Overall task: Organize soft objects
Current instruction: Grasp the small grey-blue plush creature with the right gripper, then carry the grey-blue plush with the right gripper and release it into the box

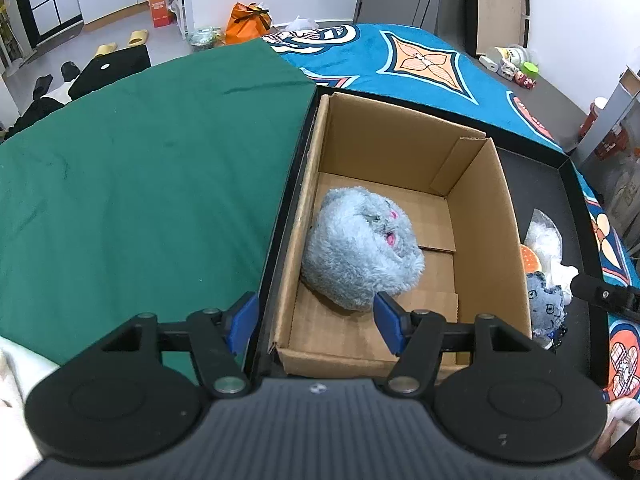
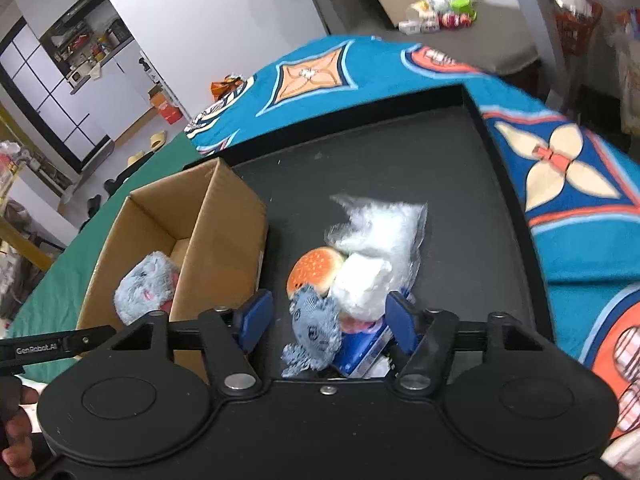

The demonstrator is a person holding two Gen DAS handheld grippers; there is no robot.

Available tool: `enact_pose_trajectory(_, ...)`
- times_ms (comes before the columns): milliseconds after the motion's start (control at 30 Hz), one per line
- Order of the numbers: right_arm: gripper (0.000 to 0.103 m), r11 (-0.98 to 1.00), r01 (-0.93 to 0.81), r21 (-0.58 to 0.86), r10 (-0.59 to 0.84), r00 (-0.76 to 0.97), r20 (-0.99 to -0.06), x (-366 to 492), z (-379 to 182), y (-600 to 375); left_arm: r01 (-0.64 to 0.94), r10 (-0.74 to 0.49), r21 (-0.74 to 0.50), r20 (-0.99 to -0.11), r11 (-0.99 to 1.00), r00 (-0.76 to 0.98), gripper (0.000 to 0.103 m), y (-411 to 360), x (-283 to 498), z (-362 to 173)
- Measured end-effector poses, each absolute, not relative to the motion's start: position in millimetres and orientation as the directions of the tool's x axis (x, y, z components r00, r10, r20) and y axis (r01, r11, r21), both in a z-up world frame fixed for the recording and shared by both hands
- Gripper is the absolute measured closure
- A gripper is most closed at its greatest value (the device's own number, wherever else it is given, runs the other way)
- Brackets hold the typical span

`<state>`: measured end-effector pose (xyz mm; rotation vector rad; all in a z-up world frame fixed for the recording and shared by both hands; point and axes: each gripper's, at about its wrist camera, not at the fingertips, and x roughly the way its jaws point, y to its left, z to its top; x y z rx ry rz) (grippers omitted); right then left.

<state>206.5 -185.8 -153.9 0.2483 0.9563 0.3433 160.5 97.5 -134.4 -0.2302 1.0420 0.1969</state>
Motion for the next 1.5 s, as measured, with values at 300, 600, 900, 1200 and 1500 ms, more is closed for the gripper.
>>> enact_pose_trajectory(300, 0.067, 0.897, -0.167, 0.41, 0.438, 0.469, -0.767, 210.1, -177.2, -184.3, -0.264, 0.075, -0.06, -0.878, 0.963, 0.472, 0.041, 91.9, 164.8, -137.3)
enact_pose_trajectory(600, 0.09, 0.889, -0.191, 0.415, 0.455, 0.459, -0.763, 209.7, -180.3, -183.6, -0.257, 0.083, -0.044, -0.882, 0.965, 0.463, 0.041, 87.7, 167.6, -139.7)
enact_pose_trajectory(900, 0.091, 0.88, -0.213, 0.425, 0.473, 0.483, -0.737, 207.6, -157.2, -179.7, -0.265, 0.079, -0.054, -0.88, 0.963, 0.468, 0.041, 90.6, 165.8, -138.7)
enact_pose_trajectory(1200, 0.091, 0.88, -0.232, 0.415, 0.471, 0.541, -0.696, 204.4, -125.7, -171.3, -0.253, 0.074, -0.057, -0.874, 0.966, 0.48, 0.041, 91.5, 162.3, -131.8)
enact_pose_trajectory(1500, 0.091, 0.876, -0.264, 0.404, 0.479, 0.581, -0.658, 202.6, -106.1, -161.2, -0.258, 0.074, -0.068, -0.861, 0.964, 0.503, 0.041, 96.5, 156.0, -126.5)
